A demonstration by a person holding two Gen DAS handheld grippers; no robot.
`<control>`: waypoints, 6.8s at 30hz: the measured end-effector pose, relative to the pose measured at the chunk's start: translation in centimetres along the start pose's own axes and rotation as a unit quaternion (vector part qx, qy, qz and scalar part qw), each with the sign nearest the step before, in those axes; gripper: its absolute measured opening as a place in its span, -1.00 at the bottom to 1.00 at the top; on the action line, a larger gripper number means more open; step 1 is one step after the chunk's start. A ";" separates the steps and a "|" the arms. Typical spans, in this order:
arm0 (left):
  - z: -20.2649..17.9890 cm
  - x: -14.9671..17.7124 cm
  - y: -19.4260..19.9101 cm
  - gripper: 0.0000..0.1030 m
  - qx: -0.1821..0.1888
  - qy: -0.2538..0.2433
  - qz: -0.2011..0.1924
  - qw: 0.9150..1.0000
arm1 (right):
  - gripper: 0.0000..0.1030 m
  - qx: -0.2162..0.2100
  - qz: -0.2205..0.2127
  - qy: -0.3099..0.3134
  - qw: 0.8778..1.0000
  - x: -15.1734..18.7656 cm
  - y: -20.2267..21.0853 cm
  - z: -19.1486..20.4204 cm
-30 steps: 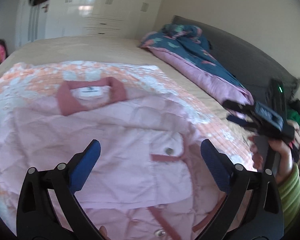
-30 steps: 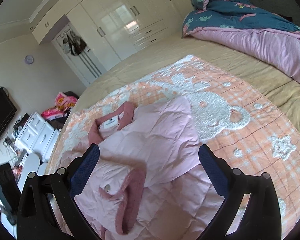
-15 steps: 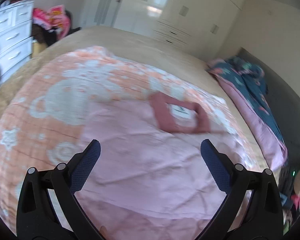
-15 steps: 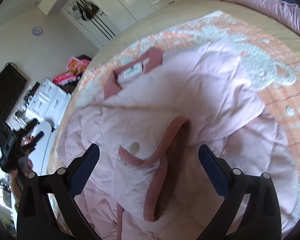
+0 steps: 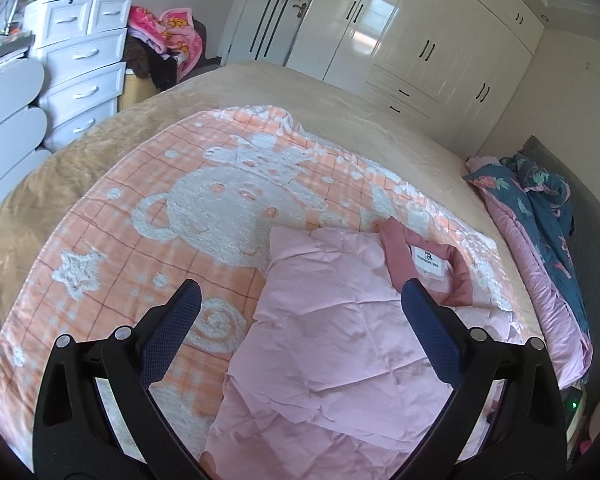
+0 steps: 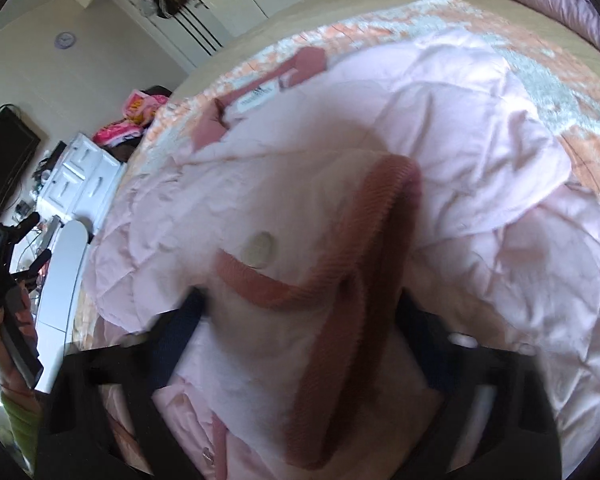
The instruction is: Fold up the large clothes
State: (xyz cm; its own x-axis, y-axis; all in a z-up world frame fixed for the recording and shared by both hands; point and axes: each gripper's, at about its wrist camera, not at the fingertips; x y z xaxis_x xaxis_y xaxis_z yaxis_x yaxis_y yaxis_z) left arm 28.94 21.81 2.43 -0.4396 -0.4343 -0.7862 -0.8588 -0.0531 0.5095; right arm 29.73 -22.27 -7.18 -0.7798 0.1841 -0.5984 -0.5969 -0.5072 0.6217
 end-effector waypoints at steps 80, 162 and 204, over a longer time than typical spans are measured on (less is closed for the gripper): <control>-11.0 11.6 -8.8 0.82 0.018 -0.171 0.141 0.975 | 0.58 0.087 0.015 0.191 0.978 -3.7 -5.9 3.8; -12.3 9.5 12.3 0.82 0.107 -0.116 0.056 0.986 | 0.92 0.026 -0.126 0.121 0.984 -0.9 18.7 5.5; -7.6 15.5 20.1 0.82 0.050 -0.131 0.067 0.988 | 0.92 0.048 -0.119 0.112 0.985 5.8 26.8 2.1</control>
State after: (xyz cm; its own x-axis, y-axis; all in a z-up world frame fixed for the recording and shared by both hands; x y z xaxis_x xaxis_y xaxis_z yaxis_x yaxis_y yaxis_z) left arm 6.88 7.14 3.16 -0.5921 -0.1824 -0.7850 -0.8048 0.0839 0.5876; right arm 8.82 -33.02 7.07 -0.5610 0.0913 -0.8227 -0.7805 -0.3893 0.4891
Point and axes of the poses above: each gripper's, at about its wrist camera, not at the fingertips, and y roughly against the way its jaws point, z to its left, x to its underside, and after that the axes turned 9 degrees about -z, right-handed
